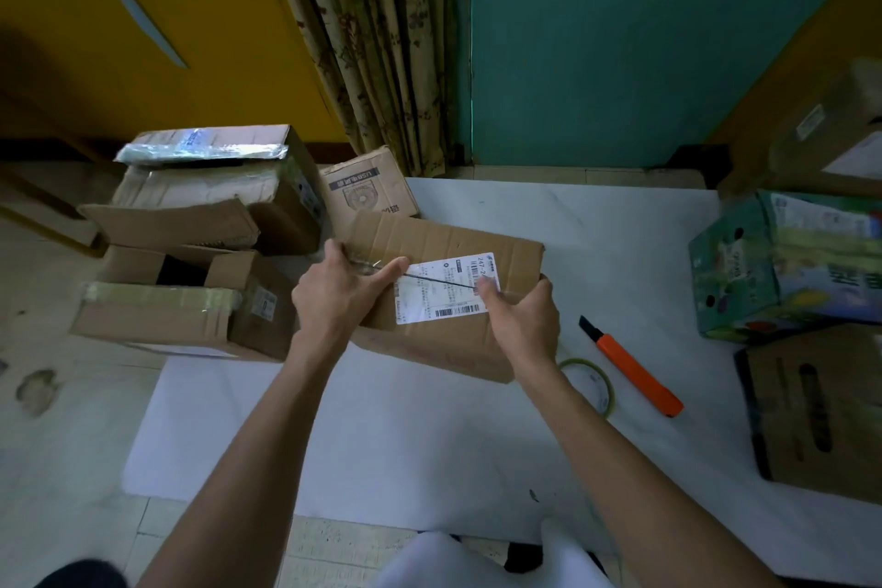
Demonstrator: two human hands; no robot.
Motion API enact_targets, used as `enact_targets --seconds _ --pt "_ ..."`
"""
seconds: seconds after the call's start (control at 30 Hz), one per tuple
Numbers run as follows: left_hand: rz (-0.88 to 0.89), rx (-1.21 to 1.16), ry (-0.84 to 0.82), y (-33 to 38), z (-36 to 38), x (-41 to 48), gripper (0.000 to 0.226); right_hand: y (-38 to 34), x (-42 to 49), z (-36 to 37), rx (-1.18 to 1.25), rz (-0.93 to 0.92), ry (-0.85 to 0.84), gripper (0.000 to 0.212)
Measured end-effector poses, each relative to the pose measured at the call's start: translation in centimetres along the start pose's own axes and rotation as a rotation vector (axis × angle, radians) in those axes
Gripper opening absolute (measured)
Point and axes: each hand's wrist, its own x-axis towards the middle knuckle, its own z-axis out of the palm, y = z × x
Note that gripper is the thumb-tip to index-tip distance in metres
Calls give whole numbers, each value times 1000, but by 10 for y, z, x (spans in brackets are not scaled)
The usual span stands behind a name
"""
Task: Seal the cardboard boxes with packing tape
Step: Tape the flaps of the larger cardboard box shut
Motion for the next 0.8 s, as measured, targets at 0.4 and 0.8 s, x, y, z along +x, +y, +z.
enact_targets --seconds 0.4,0.8 --pt "-67 39 -79 19 10 -17 115 -1 9 -6 -221 -130 8 85" --pt "-59 43 -15 21 15 -9 125 0 14 -9 -343 -259 55 32"
